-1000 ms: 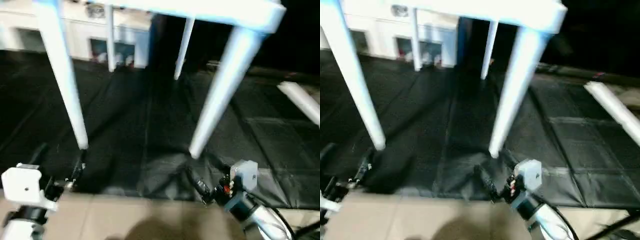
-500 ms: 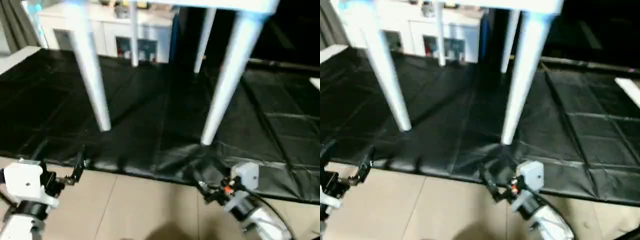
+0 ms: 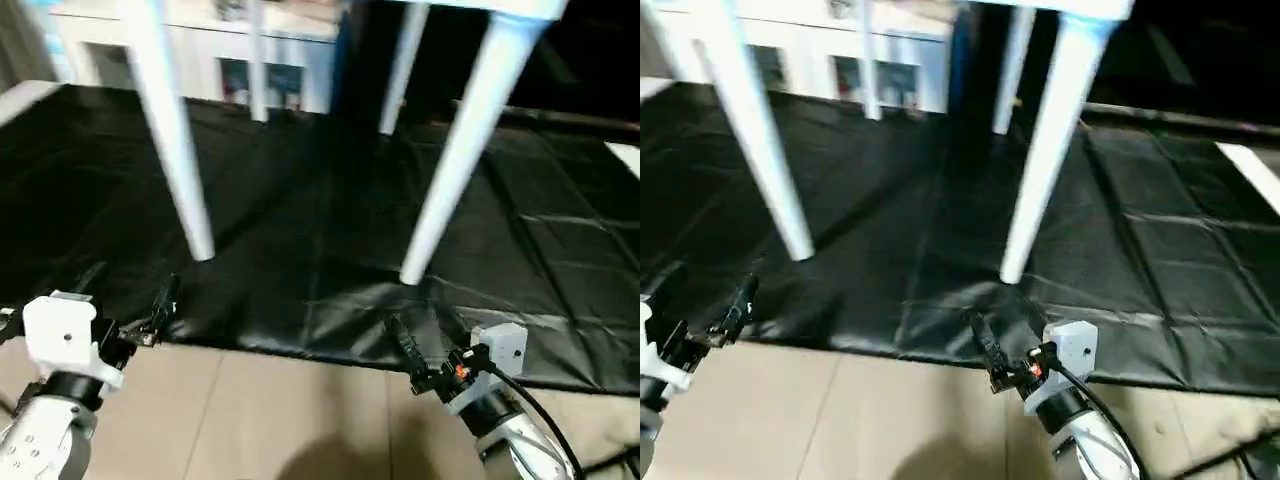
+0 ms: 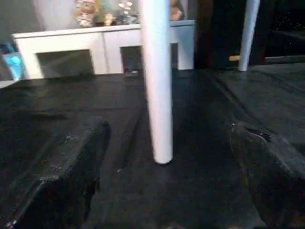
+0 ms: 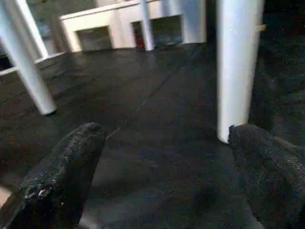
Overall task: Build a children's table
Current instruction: Flip table
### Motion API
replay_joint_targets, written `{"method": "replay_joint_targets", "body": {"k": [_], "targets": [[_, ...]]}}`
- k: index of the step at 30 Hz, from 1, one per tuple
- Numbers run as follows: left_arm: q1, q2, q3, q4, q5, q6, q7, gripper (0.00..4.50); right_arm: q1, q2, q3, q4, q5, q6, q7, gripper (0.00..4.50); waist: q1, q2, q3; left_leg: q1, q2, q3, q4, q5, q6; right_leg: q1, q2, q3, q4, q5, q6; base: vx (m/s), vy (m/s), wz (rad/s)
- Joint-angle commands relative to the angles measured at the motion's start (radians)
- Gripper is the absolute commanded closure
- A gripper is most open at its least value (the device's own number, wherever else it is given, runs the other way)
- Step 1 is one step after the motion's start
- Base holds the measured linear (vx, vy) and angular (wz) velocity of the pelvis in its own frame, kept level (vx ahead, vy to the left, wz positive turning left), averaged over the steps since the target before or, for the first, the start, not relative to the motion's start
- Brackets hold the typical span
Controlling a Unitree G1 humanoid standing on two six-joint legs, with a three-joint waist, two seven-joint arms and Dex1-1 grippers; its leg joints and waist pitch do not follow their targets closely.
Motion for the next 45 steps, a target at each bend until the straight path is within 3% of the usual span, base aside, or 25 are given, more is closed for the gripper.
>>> {"method": "replay_joint_targets", "body": {"k": [1, 2, 3, 4, 5, 6, 7, 8, 10, 12, 14, 15, 16, 18, 19, 21, 22, 23, 24, 25, 27, 29, 36, 41, 45], "targets": [[-0.025, 0.012, -0.006, 0.017, 0.005, 0.01, 0.002, 0.02, -0.002, 0.004, -0.02, 0.016, -0.002, -0.002, -0.016, 0.04, 0.009, -0.001, -0.021, -0.005, 0.024, -0.012, -0.006, -0.24, -0.015, 0.025, -0.118, 0.18, -0.136, -0.141, -0.067, -0.003, 0.085, -0.5], [-0.028, 0.012, -0.006, 0.019, 0.003, 0.011, 0.001, 0.02, -0.003, 0.005, -0.023, 0.016, -0.001, -0.002, -0.018, 0.04, 0.025, -0.006, -0.018, -0.019, 0.015, -0.026, 0.031, -0.236, 0.009, 0.046, -0.154, 0.236, -0.158, -0.187, -0.082, -0.003, 0.085, -0.5], [-0.03, 0.012, -0.007, 0.02, 0.002, 0.011, 0.001, 0.02, -0.004, 0.005, -0.024, 0.016, 0.0, -0.001, -0.018, 0.04, 0.042, -0.008, -0.019, -0.077, 0.023, -0.099, 0.096, -0.169, 0.039, 0.092, -0.228, 0.306, -0.173, -0.21, -0.128, 0.012, 0.173, -0.59], [-0.03, 0.01, -0.008, 0.021, 0.001, 0.01, 0.001, 0.02, -0.005, 0.003, -0.023, 0.016, -0.002, -0.003, -0.016, 0.04, 0.041, -0.013, -0.017, -0.13, 0.026, -0.158, 0.115, -0.115, 0.071, 0.096, -0.24, 0.274, -0.155, -0.097, -0.181, 0.01, 0.235, -0.48], [-0.031, 0.01, -0.009, 0.021, 0.001, 0.01, 0.0, 0.02, -0.005, 0.001, -0.022, 0.016, -0.003, -0.005, -0.014, 0.04, 0.028, 0.019, -0.032, -0.112, 0.016, -0.173, 0.075, -0.052, 0.108, 0.067, -0.189, 0.213, -0.151, 0.008, -0.219, 0.01, 0.235, -0.48], [-0.025, 0.005, -0.014, 0.021, 0.002, 0.009, 0.0, 0.02, -0.006, -0.004, -0.018, 0.014, -0.007, -0.006, -0.009, 0.04, 0.022, 0.033, -0.037, -0.09, 0.008, -0.171, 0.031, -0.033, 0.151, 0.052, -0.143, 0.189, -0.15, -0.004, -0.214, -0.001, 0.293, -0.2], [-0.019, 0.004, -0.019, 0.02, 0.01, 0.003, 0.001, 0.02, -0.007, -0.006, -0.016, 0.014, -0.008, -0.005, -0.007, 0.04, 0.003, 0.067, -0.038, -0.048, -0.001, -0.167, -0.067, -0.009, 0.292, 0.012, -0.018, 0.103, -0.095, -0.074, -0.178, 0.011, 0.312, 0.0], [-0.015, 0.003, -0.022, 0.02, 0.016, -0.002, 0.001, 0.02, -0.008, -0.007, -0.014, 0.014, -0.009, -0.005, -0.006, 0.04, -0.052, 0.077, -0.04, 0.005, 0.031, -0.198, -0.089, -0.022, 0.469, -0.062, 0.034, -0.02, 0.065, -0.137, -0.124, 0.011, 0.312, 0.0], [-0.006, 0.002, -0.04, 0.018, 0.049, -0.028, 0.005, 0.02, -0.016, -0.013, -0.011, 0.02, -0.013, -0.003, -0.004, 0.04, -0.043, 0.097, -0.032, -0.022, 0.04, -0.198, -0.088, 0.076, 0.493, -0.072, 0.009, -0.085, 0.126, -0.1, -0.051, -0.017, 0.258, 0.08], [-0.007, -0.008, -0.044, 0.016, 0.058, -0.023, 0.022, 0.02, -0.024, -0.015, -0.009, 0.024, -0.015, -0.001, -0.003, 0.04, -0.042, 0.084, -0.026, -0.038, 0.048, -0.194, -0.078, 0.119, 0.408, -0.053, -0.007, -0.1, 0.1, -0.055, -0.035, -0.046, 0.229, 0.04], [-0.017, -0.022, -0.041, 0.015, 0.053, -0.009, 0.042, 0.02, -0.034, -0.019, -0.007, 0.029, -0.016, 0.004, 0.004, 0.04, -0.043, 0.04, -0.028, -0.045, 0.104, -0.236, -0.096, -0.143, 0.141, 0.004, -0.102, -0.028, 0.008, 0.005, -0.067, -0.086, 0.168, -0.04], [-0.02, -0.027, -0.039, 0.015, 0.053, -0.006, 0.049, 0.02, -0.038, -0.021, -0.006, 0.03, -0.016, 0.007, 0.008, 0.04, -0.039, 0.061, -0.027, -0.037, 0.102, -0.227, -0.093, -0.241, 0.049, -0.007, -0.111, -0.034, 0.002, 0.02, -0.116, -0.102, 0.137, 0.05], [-0.025, -0.033, -0.037, 0.014, 0.051, -0.001, 0.059, 0.02, -0.044, -0.024, -0.005, 0.032, -0.016, 0.011, 0.012, 0.04, -0.058, 0.071, -0.022, -0.052, 0.113, -0.241, -0.122, -0.473, -0.075, 0.007, -0.086, -0.046, 0.017, -0.004, -0.11, -0.101, 0.105, 0.14], [-0.033, -0.066, -0.019, 0.015, -0.013, 0.022, 0.068, 0.02, -0.057, -0.028, -0.003, 0.031, -0.006, 0.023, 0.018, 0.04, -0.068, 0.083, -0.019, -0.04, 0.137, -0.272, -0.167, -0.687, -0.138, -0.005, -0.041, -0.068, 0.074, -0.057, -0.007, -0.091, 0.066, 0.15], [-0.033, -0.066, -0.018, 0.015, -0.014, 0.022, 0.068, 0.02, -0.057, -0.028, -0.003, 0.031, -0.006, 0.023, 0.018, 0.04, -0.064, 0.088, -0.016, -0.048, 0.122, -0.256, -0.172, -0.707, -0.114, -0.012, -0.035, -0.071, 0.091, -0.052, 0.017, -0.075, -0.038, 0.14], [-0.034, -0.059, -0.029, 0.019, 0.016, 0.039, 0.078, 0.02, -0.074, -0.036, -0.004, 0.032, 0.003, 0.03, 0.018, 0.04, -0.064, 0.081, -0.018, -0.068, 0.076, -0.222, -0.168, -0.697, -0.066, 0.006, -0.046, -0.068, 0.059, -0.043, 0.013, -0.078, -0.058, 0.08], [-0.035, -0.058, -0.03, 0.02, 0.023, 0.038, 0.081, 0.02, -0.079, -0.038, -0.005, 0.035, 0.005, 0.032, 0.017, 0.04, -0.067, 0.054, -0.027, -0.073, 0.035, -0.207, -0.126, -0.633, -0.051, 0.013, -0.102, -0.033, -0.022, -0.065, 0.007, -0.071, -0.123, -0.08], [-0.036, -0.06, -0.03, 0.02, 0.023, 0.036, 0.082, 0.02, -0.082, -0.038, -0.006, 0.036, 0.006, 0.033, 0.017, 0.04, -0.061, 0.033, -0.04, -0.076, 0.017, -0.177, -0.066, -0.429, -0.007, 0.023, -0.184, 0.005, -0.081, -0.049, -0.014, -0.071, -0.123, -0.08], [-0.038, -0.062, -0.03, 0.021, 0.02, 0.037, 0.082, 0.02, -0.086, -0.039, -0.007, 0.04, 0.007, 0.034, 0.018, 0.04, -0.062, 0.014, -0.024, -0.09, 0.015, -0.159, -0.057, -0.328, 0.013, 0.041, -0.223, 0.021, -0.118, -0.109, 0.012, -0.086, -0.136, -0.18], [-0.04, -0.063, -0.03, 0.021, 0.019, 0.038, 0.082, 0.02, -0.088, -0.04, -0.007, 0.041, 0.008, 0.035, 0.018, 0.04, -0.043, 0.009, -0.013, -0.081, 0.027, -0.152, -0.026, -0.16, 0.038, 0.039, -0.256, 0.023, -0.154, -0.291, 0.03, -0.086, -0.106, -0.17], [-0.044, -0.063, -0.037, 0.018, 0.018, 0.047, 0.084, 0.02, -0.093, -0.037, -0.011, 0.043, 0.021, 0.061, 0.02, 0.04, -0.044, 0.008, -0.003, -0.065, 0.043, -0.142, -0.046, -0.144, 0.039, 0.035, -0.22, 0.001, -0.16, -0.535, -0.055, -0.077, -0.087, -0.16], [-0.052, -0.064, -0.048, 0.019, 0.032, 0.07, 0.096, 0.02, -0.107, -0.029, -0.025, 0.054, 0.043, 0.148, -0.009, 0.04, -0.072, 0.032, -0.002, -0.069, 0.069, -0.161, -0.109, -0.447, -0.035, 0.037, -0.149, -0.042, -0.125, -0.533, -0.105, -0.063, -0.025, -0.19], [-0.041, -0.045, -0.062, 0.043, 0.067, 0.069, 0.093, 0.02, -0.141, -0.026, -0.028, 0.091, -0.034, 0.121, -0.086, 0.04, -0.072, 0.036, -0.013, -0.07, 0.073, -0.145, -0.114, -0.382, -0.046, 0.046, -0.159, -0.037, -0.114, -0.245, -0.116, 0.0, 0.0, 0.0], [-0.033, -0.042, -0.061, 0.064, 0.084, 0.058, 0.098, 0.02, -0.151, -0.037, -0.015, 0.098, -0.051, 0.118, -0.071, 0.04, -0.071, 0.04, -0.026, -0.061, 0.078, -0.13, -0.1, -0.164, 0.038, 0.059, -0.147, -0.042, -0.08, 0.14, -0.145, 0.057, 0.001, -0.07], [-0.033, -0.042, -0.061, 0.064, 0.084, 0.058, 0.098, 0.02, -0.151, -0.037, -0.015, 0.098, -0.051, 0.118, -0.071, 0.04, -0.071, 0.037, -0.028, -0.056, 0.078, -0.126, -0.094, -0.135, 0.069, 0.064, -0.147, -0.041, -0.075, 0.225, -0.157, 0.0, 0.0, 0.0]]}}
